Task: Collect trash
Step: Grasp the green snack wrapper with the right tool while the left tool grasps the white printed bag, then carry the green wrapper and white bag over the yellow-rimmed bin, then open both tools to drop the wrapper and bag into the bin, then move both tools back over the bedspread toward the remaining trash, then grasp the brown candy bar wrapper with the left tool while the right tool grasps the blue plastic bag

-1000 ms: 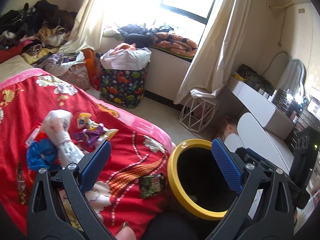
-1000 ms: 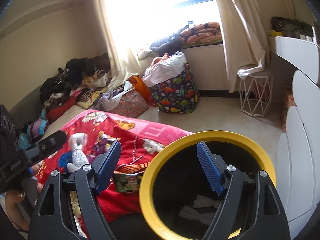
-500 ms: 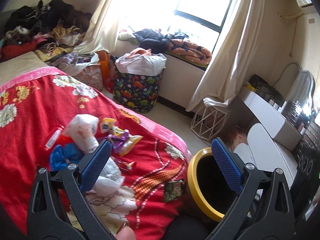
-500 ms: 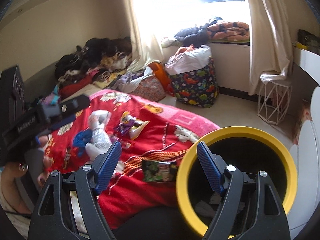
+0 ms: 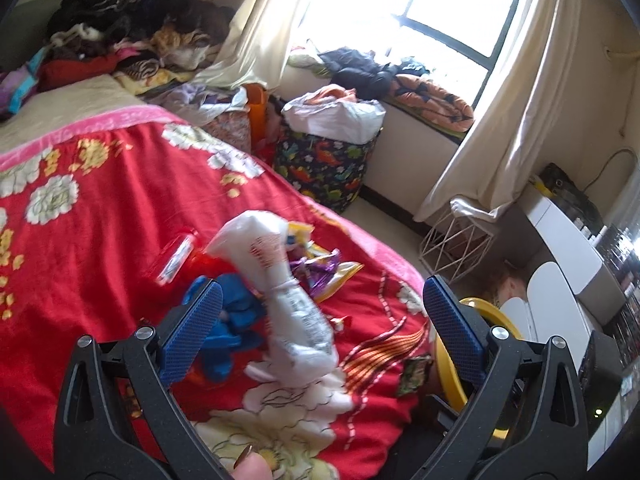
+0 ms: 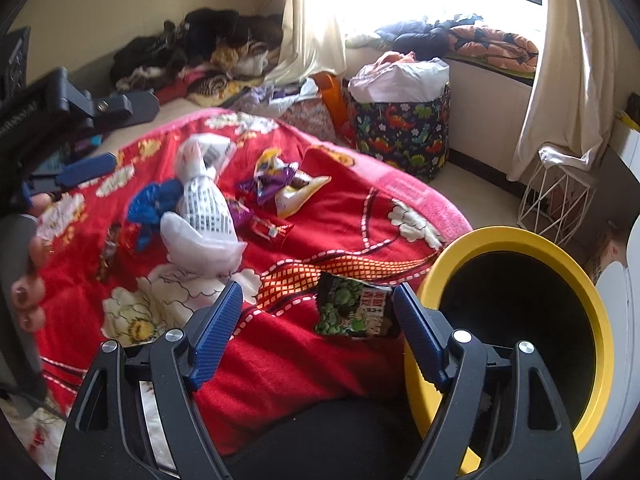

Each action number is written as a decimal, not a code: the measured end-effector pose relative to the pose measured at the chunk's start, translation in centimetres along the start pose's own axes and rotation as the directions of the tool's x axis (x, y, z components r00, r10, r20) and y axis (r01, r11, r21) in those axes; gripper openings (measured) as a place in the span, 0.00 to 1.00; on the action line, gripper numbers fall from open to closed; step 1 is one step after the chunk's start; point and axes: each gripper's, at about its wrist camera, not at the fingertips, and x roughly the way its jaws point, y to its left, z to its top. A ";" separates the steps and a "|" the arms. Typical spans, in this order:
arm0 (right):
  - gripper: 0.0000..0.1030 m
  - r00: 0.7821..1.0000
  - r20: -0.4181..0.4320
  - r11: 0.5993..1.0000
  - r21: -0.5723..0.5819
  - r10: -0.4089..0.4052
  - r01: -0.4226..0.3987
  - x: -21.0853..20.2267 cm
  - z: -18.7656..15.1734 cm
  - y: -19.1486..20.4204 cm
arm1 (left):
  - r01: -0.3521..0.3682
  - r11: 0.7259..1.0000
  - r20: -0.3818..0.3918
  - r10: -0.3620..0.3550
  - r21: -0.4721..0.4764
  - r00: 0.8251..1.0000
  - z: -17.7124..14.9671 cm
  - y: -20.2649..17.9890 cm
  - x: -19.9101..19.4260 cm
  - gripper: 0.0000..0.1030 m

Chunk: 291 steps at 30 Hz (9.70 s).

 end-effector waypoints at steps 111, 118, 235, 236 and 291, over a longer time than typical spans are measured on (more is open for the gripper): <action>0.01 0.967 0.253 0.930 0.351 0.021 -0.111 -9.8 0.8 -15.2 | 0.261 0.935 -0.125 -0.236 0.240 0.963 -2.5 -12.3 -0.6 0.23; 0.01 0.966 0.259 0.909 0.407 -0.024 -0.087 -10.4 0.0 -17.6 | 0.289 0.919 -0.152 -0.256 0.268 0.955 -3.7 -14.0 -0.2 0.23; 0.88 0.964 0.255 0.965 0.224 0.075 -0.134 -8.3 2.0 -5.0 | -0.001 0.995 0.079 -0.007 0.096 0.997 -0.9 -1.8 -3.5 0.89; 0.88 0.964 0.252 0.967 0.214 0.083 -0.139 -8.2 2.1 -4.5 | -0.004 0.996 0.080 -0.003 0.091 0.997 -0.9 -1.5 -3.5 0.89; 0.15 0.919 -0.113 0.926 0.011 0.377 -0.378 8.3 4.8 9.6 | -0.139 0.987 -0.232 0.117 -0.078 0.966 -6.9 12.0 0.9 0.25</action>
